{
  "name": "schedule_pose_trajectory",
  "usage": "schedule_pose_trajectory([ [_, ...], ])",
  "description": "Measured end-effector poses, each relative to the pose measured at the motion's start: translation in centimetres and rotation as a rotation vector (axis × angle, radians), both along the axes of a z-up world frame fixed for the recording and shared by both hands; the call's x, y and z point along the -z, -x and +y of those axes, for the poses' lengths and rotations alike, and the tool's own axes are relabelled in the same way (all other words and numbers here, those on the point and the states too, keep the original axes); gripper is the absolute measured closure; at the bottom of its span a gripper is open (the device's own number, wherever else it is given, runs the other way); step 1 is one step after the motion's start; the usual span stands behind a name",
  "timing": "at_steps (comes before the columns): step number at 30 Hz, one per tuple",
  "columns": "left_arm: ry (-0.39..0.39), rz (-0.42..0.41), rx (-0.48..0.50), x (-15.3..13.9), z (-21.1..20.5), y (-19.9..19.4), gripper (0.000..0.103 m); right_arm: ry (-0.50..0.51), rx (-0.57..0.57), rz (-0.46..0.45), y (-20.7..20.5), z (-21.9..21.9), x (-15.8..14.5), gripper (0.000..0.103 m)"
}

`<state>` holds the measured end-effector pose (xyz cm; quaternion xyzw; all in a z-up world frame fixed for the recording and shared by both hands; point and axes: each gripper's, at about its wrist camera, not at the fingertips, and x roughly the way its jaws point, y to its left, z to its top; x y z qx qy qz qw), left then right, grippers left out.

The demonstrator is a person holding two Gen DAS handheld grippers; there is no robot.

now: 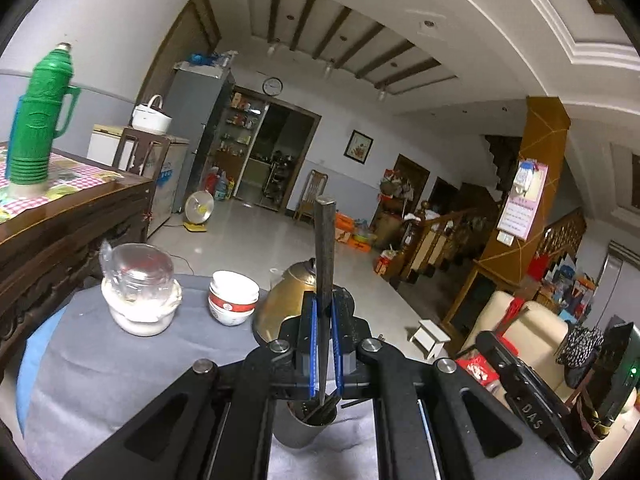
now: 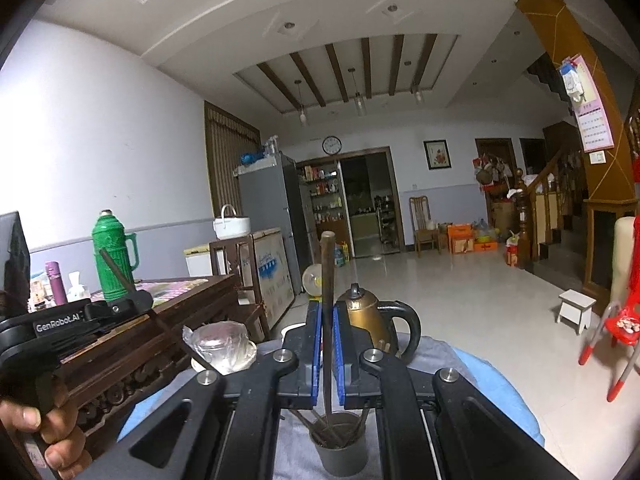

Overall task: Organize utensils
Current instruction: 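Lower both chopsticks into the grey cup and open both tools, then raise both open tools away from the grey cup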

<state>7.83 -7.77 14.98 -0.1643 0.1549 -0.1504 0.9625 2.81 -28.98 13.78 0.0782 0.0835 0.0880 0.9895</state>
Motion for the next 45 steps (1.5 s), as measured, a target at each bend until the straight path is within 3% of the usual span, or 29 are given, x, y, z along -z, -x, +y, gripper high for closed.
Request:
schedule_pose_trajectory([
  [14, -0.072, 0.167, 0.035, 5.1, -3.5, -6.1, 0.096, 0.040, -0.009, 0.170, -6.5, -0.6, 5.4, 0.097],
  [27, -0.128, 0.258, 0.053, 7.1, -5.0, -8.3, 0.096, 0.068, -0.035, 0.260, -9.1, 0.6, 7.5, 0.097],
  [37, -0.153, 0.337, 0.063, 9.0, -5.4, -9.4, 0.096, 0.054, -0.052, 0.379, -11.2, 0.7, 10.0, 0.094],
  [39, -0.140, 0.321, 0.054, 8.4, -4.8, -8.9, 0.086, 0.060, -0.022, 0.358, -10.6, 0.4, 9.4, 0.085],
  [40, -0.136, 0.309, 0.050, 8.1, -4.6, -8.6, 0.081, 0.057, -0.012, 0.343, -10.1, 0.1, 9.0, 0.067],
  [41, -0.134, 0.288, 0.039, 7.5, -4.2, -8.0, 0.066, 0.051, 0.001, 0.325, -9.6, -0.1, 8.5, 0.034],
  [42, -0.129, 0.267, 0.029, 7.0, -3.9, -7.5, 0.055, 0.038, 0.022, 0.290, -8.8, -0.5, 7.8, 0.026],
  [45, -0.121, 0.224, -0.006, 5.7, -2.8, -5.9, 0.050, 0.044, 0.067, 0.245, -7.1, -1.2, 6.3, 0.024],
])
